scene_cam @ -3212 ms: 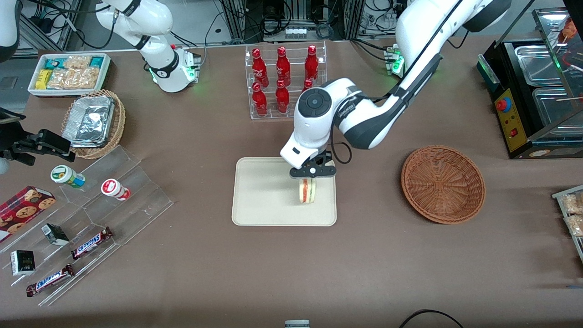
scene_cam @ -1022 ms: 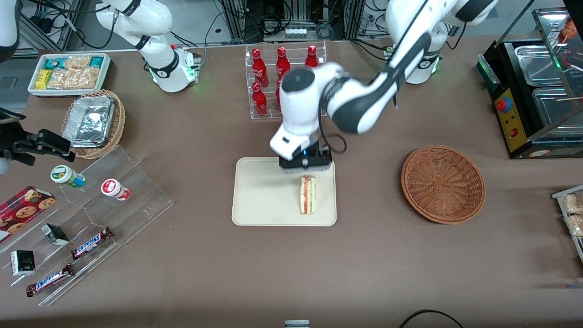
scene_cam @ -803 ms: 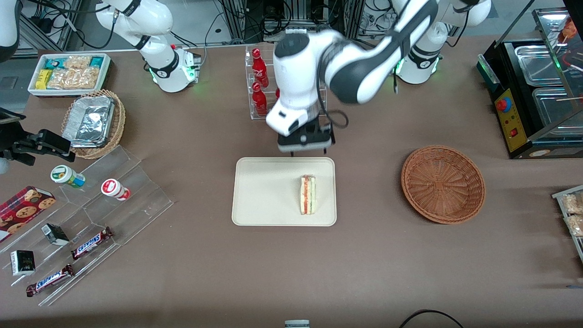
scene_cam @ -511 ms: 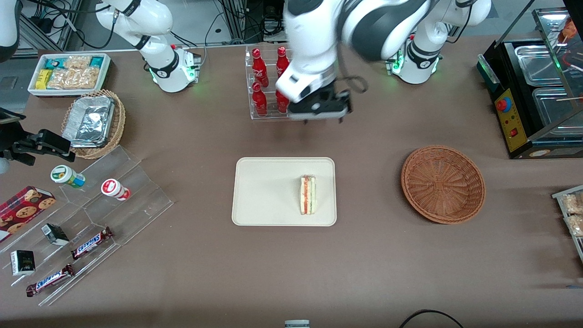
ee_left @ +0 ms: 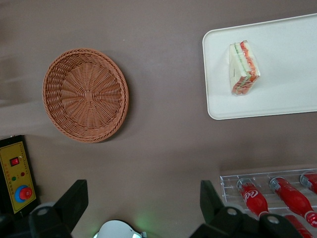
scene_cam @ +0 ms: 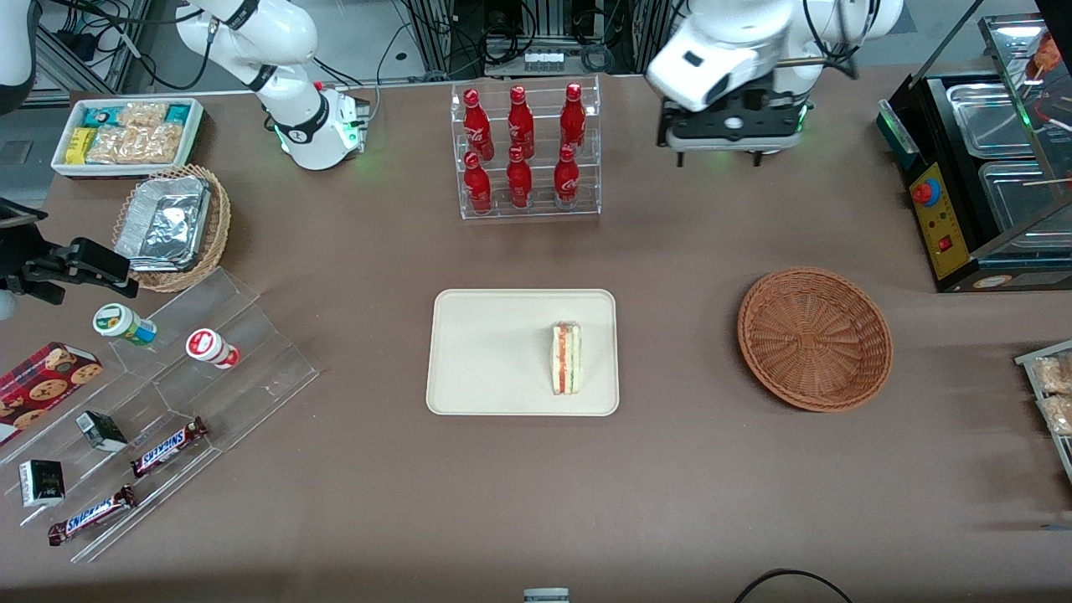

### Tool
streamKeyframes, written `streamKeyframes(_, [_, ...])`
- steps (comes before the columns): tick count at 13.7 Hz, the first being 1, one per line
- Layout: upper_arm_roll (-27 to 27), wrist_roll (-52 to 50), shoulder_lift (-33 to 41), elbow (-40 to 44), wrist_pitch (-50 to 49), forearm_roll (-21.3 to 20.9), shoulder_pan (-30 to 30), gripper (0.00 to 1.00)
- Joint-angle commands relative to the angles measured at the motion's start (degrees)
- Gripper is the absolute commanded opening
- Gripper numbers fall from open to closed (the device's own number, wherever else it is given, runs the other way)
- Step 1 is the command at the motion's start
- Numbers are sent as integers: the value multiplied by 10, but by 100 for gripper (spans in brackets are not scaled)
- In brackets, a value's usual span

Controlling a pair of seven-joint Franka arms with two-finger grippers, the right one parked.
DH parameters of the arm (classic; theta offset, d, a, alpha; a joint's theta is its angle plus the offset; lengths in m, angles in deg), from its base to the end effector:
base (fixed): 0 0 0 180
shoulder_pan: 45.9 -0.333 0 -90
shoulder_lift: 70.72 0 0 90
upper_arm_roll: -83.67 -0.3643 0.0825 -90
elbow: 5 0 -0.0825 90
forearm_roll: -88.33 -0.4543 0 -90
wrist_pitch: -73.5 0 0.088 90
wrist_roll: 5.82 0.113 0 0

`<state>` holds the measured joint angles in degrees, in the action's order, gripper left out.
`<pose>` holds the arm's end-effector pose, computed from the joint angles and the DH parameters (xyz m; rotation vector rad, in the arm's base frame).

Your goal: Place sandwich from basket to tray

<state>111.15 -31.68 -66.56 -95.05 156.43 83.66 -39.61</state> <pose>0.4880 -0.3281 0.6955 -3.0062 0.1932 -0.0078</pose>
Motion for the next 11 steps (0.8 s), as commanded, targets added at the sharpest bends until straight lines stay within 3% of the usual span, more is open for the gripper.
streamKeyframes(1, [-65, 91, 38, -13, -3, 49, -18, 100])
streamKeyframes(11, [-246, 244, 45, 11, -27, 69, -6, 100])
